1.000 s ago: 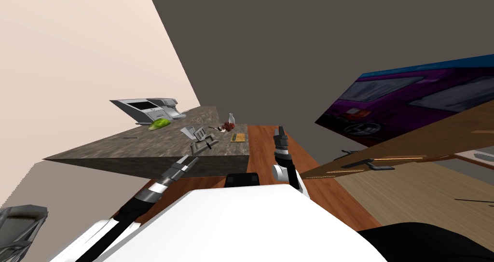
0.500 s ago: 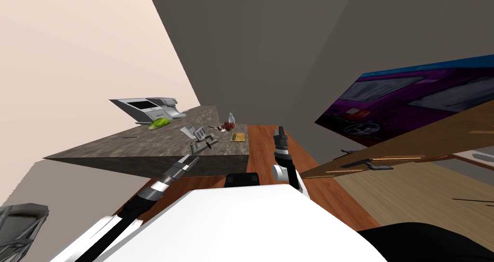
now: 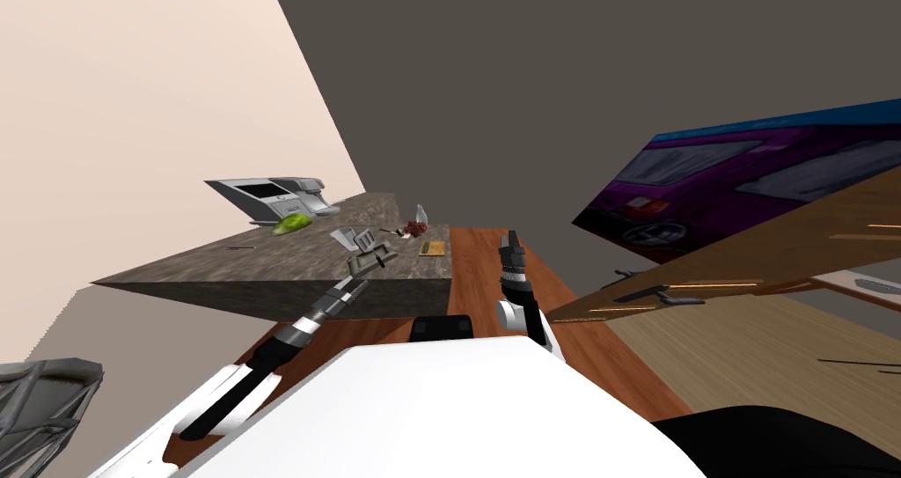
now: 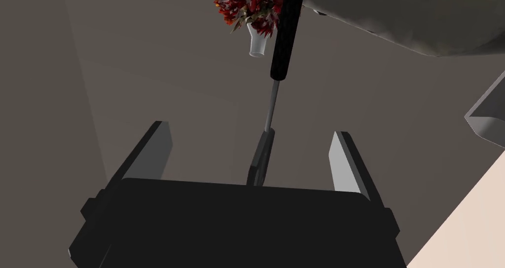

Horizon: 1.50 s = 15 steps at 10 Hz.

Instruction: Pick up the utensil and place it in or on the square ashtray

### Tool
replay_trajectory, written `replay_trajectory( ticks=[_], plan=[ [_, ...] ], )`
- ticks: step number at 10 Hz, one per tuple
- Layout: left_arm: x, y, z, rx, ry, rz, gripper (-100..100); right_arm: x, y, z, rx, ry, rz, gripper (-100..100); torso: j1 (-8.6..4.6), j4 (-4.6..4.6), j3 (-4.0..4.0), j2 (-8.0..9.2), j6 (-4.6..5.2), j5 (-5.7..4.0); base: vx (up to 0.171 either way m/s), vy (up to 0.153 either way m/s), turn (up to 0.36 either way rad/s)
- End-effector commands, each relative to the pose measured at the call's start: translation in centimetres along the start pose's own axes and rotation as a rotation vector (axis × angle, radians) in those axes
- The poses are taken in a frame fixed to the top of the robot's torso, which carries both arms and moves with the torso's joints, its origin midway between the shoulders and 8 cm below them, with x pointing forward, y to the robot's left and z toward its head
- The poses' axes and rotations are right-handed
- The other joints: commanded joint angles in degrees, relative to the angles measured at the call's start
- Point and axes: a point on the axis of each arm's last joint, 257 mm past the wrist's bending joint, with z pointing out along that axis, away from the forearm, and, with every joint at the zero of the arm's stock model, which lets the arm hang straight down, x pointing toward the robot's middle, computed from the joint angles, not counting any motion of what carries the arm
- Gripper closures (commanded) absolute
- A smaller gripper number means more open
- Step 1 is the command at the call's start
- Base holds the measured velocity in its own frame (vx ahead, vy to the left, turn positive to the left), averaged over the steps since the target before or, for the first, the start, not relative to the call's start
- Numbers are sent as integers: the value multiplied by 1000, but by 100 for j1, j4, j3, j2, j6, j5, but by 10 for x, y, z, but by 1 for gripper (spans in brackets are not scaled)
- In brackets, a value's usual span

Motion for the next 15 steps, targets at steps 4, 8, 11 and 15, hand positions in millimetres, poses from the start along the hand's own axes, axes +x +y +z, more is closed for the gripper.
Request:
replay_trajectory(
  ticks=[4,8,11,15],
  plan=[
    [8,18,19,12,3,-9,-100,0,0,0,0,0,0,0,2,-1,-2,-2,0,1,-43,-36,2],
    [9,30,37,28,2,-11,-100,0,0,0,0,0,0,0,3,-1,-3,-5,0,0,-40,-31,3],
    [10,42,51,40,8,-11,-100,0,0,0,0,0,0,0,12,-2,-6,-11,-3,1,-38,-23,2],
    [10,59,65,38,16,-9,-100,0,0,0,0,0,0,0,12,-3,-7,-14,-3,2,-37,-30,4]
  ],
)
